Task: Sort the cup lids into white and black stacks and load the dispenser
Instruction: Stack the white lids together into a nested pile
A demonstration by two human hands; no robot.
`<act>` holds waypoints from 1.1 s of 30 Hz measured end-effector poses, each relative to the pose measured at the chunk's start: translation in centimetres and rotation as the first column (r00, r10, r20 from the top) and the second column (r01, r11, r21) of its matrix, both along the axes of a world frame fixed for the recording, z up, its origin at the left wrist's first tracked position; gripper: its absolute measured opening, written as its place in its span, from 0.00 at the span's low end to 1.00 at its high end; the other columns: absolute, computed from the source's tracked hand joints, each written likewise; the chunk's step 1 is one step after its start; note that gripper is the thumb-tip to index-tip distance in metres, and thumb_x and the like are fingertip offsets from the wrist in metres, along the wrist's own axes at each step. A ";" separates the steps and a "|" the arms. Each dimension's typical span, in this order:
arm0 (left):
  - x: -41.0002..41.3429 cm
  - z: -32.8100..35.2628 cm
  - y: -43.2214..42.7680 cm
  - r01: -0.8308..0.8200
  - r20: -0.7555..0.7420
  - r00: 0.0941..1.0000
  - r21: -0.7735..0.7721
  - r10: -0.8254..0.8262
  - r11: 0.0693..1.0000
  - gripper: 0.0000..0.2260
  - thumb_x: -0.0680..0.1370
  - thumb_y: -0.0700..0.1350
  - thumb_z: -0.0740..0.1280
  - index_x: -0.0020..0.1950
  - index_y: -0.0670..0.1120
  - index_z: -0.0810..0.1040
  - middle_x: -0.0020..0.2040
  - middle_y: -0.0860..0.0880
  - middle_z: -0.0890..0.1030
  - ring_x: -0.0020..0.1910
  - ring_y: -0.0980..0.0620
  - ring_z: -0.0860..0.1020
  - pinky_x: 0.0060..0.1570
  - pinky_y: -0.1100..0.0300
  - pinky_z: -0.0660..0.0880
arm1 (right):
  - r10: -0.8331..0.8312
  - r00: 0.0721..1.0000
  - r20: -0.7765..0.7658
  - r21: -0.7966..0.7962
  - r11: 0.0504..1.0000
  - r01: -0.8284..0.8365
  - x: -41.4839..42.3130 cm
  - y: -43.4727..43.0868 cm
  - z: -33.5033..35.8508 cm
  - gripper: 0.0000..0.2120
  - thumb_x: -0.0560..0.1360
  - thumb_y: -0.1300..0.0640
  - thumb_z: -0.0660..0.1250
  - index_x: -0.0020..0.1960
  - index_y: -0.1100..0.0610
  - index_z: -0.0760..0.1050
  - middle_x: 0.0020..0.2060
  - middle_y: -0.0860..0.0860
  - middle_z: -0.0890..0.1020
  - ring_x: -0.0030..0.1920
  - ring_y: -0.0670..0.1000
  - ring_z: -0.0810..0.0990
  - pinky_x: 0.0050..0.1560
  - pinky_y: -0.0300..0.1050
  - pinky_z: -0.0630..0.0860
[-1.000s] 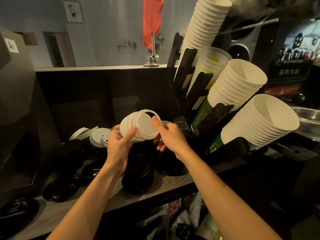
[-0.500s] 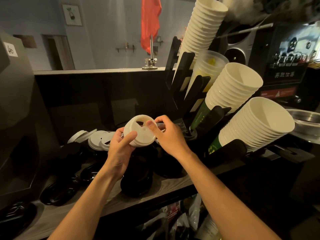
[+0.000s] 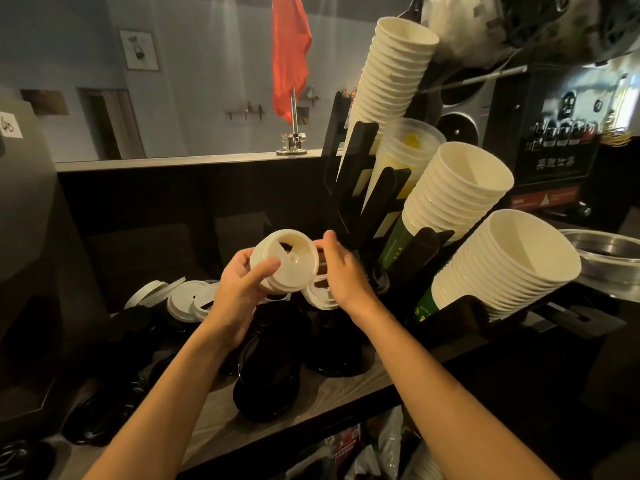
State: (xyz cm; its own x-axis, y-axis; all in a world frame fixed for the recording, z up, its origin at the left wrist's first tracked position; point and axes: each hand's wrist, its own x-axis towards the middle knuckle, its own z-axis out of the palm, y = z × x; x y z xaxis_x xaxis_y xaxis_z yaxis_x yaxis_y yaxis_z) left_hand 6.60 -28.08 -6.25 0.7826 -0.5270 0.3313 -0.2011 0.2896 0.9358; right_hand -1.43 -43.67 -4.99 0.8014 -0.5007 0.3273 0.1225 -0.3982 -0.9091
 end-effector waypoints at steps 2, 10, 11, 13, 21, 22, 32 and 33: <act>0.8 0.2 -0.7 -0.033 -0.013 0.999 -0.006 0.033 0.999 0.39 0.60 0.60 0.76 0.66 0.43 0.74 0.59 0.43 0.81 0.55 0.45 0.83 0.45 0.58 0.81 | -0.122 0.988 -0.097 -0.112 0.988 0.111 0.7 -1.2 -0.7 0.14 0.85 0.49 0.56 0.67 0.50 0.73 0.57 0.48 0.78 0.62 0.51 0.77 0.57 0.45 0.72; 1.9 -1.8 -1.0 -0.047 -0.094 0.995 -0.031 0.044 0.998 0.38 0.60 0.60 0.76 0.65 0.43 0.75 0.58 0.42 0.82 0.53 0.45 0.83 0.49 0.51 0.81 | -0.255 0.875 -0.412 -0.591 0.806 -0.043 2.6 -3.2 -3.4 0.29 0.75 0.47 0.70 0.74 0.46 0.67 0.69 0.52 0.72 0.68 0.57 0.73 0.66 0.54 0.74; 1.9 -1.8 -0.9 -0.043 -0.109 0.993 -0.041 0.039 0.998 0.39 0.60 0.60 0.76 0.66 0.42 0.75 0.57 0.43 0.82 0.52 0.46 0.83 0.47 0.52 0.81 | -0.264 0.859 -0.438 -0.587 0.808 -0.051 3.0 -3.1 -3.4 0.31 0.73 0.44 0.71 0.73 0.44 0.66 0.68 0.51 0.73 0.68 0.58 0.73 0.65 0.55 0.75; 1.9 -1.9 -0.8 -0.039 -0.135 0.990 -0.057 0.031 0.998 0.39 0.60 0.59 0.76 0.66 0.41 0.74 0.56 0.43 0.82 0.50 0.48 0.84 0.44 0.55 0.82 | -0.277 0.833 -0.479 -0.565 0.823 -0.051 3.8 -2.7 -3.2 0.35 0.69 0.40 0.73 0.72 0.41 0.66 0.68 0.51 0.73 0.67 0.59 0.74 0.63 0.57 0.76; 2.2 -2.2 -0.8 -0.041 -0.182 0.983 -0.066 0.028 0.997 0.42 0.60 0.59 0.77 0.68 0.40 0.73 0.60 0.41 0.81 0.55 0.43 0.82 0.48 0.50 0.81 | -0.410 0.796 -0.445 -0.715 0.697 -0.041 4.3 -1.9 -2.3 0.29 0.79 0.38 0.63 0.75 0.51 0.66 0.75 0.58 0.61 0.75 0.60 0.60 0.70 0.57 0.66; 2.3 -2.2 -0.7 -0.041 -0.184 0.982 -0.068 0.028 0.997 0.42 0.60 0.60 0.77 0.68 0.40 0.73 0.60 0.41 0.81 0.56 0.44 0.82 0.48 0.50 0.82 | -0.401 0.803 -0.441 -0.715 0.697 -0.045 4.5 -1.8 -2.2 0.31 0.79 0.38 0.63 0.76 0.52 0.63 0.75 0.58 0.61 0.75 0.60 0.60 0.71 0.57 0.65; 2.4 -2.4 -0.7 -0.031 -0.200 0.980 -0.066 0.017 0.997 0.41 0.61 0.60 0.77 0.68 0.39 0.73 0.60 0.40 0.81 0.56 0.43 0.82 0.47 0.51 0.82 | -0.342 0.701 -0.626 -0.614 0.771 -0.172 7.4 -2.8 -1.3 0.27 0.82 0.42 0.60 0.77 0.52 0.63 0.76 0.59 0.63 0.76 0.62 0.61 0.71 0.58 0.65; 2.4 -2.4 -0.8 -0.024 -0.201 0.979 -0.063 0.010 0.998 0.41 0.61 0.60 0.77 0.68 0.39 0.73 0.61 0.40 0.80 0.56 0.42 0.82 0.49 0.49 0.82 | -0.346 0.705 -0.619 -0.614 0.773 -0.160 7.5 -2.8 -1.5 0.26 0.82 0.44 0.60 0.76 0.54 0.63 0.74 0.59 0.67 0.75 0.62 0.64 0.70 0.58 0.66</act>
